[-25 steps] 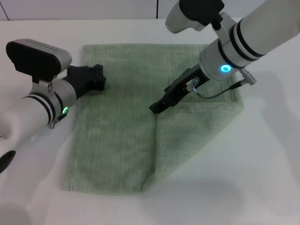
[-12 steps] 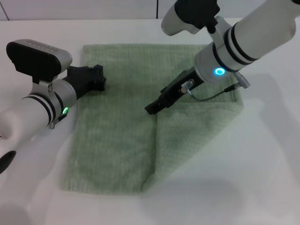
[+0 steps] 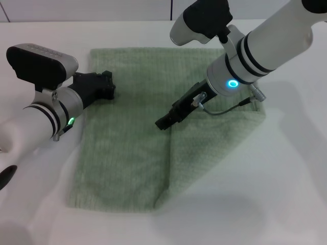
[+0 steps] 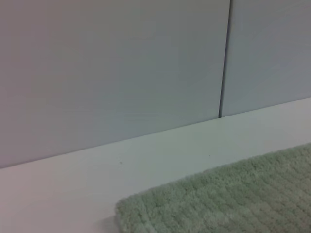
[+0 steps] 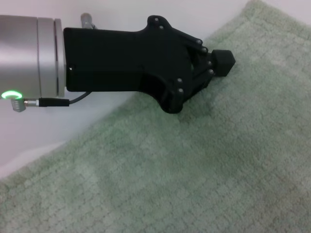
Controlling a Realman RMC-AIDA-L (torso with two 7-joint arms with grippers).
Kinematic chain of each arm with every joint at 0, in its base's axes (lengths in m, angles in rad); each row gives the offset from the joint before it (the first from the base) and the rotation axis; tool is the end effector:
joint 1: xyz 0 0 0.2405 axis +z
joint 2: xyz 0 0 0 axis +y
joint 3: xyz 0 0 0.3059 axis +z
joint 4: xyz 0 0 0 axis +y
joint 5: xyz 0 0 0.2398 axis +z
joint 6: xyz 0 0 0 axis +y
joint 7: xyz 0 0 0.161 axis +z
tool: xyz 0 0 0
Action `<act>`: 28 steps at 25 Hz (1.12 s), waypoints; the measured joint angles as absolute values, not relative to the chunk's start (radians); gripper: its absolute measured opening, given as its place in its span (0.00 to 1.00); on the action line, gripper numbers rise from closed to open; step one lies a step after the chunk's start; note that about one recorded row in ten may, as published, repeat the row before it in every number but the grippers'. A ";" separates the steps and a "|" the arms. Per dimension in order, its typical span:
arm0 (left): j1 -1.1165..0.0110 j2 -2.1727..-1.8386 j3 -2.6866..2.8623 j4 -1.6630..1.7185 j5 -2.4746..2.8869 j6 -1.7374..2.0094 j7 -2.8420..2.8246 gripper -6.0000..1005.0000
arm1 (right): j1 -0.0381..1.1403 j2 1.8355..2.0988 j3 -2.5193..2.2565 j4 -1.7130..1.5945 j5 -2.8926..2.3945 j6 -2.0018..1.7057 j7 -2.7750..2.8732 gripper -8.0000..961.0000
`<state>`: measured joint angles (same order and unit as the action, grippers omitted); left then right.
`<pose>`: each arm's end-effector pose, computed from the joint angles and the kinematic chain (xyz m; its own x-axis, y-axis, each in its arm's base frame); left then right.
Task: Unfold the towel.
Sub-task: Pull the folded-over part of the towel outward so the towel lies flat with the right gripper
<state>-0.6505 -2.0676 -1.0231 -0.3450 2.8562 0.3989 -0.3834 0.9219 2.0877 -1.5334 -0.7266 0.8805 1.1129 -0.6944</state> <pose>-0.3214 0.4575 -0.1425 0.7947 0.3784 0.4746 0.6053 -0.4346 -0.6669 0.1701 0.4592 -0.1480 0.8007 -0.5877 0.1159 -0.5441 -0.7945 -0.2695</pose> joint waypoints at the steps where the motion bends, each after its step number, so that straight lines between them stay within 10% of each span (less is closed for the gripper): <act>1: -0.650 -2.067 -1.023 -0.345 2.856 0.399 -0.383 0.05 | 0.922 2.088 -1.534 -0.726 0.881 1.113 -0.693 0.77; 28: -0.649 -2.066 -1.023 -0.348 2.856 0.402 -0.383 0.05 | 0.956 2.083 -1.582 -0.709 0.845 1.116 -0.657 0.77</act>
<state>-0.6488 -2.0663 -1.0232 -0.3483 2.8563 0.4020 -0.3834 0.9565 2.0831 -1.5822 -0.7087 0.8446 1.1155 -0.6568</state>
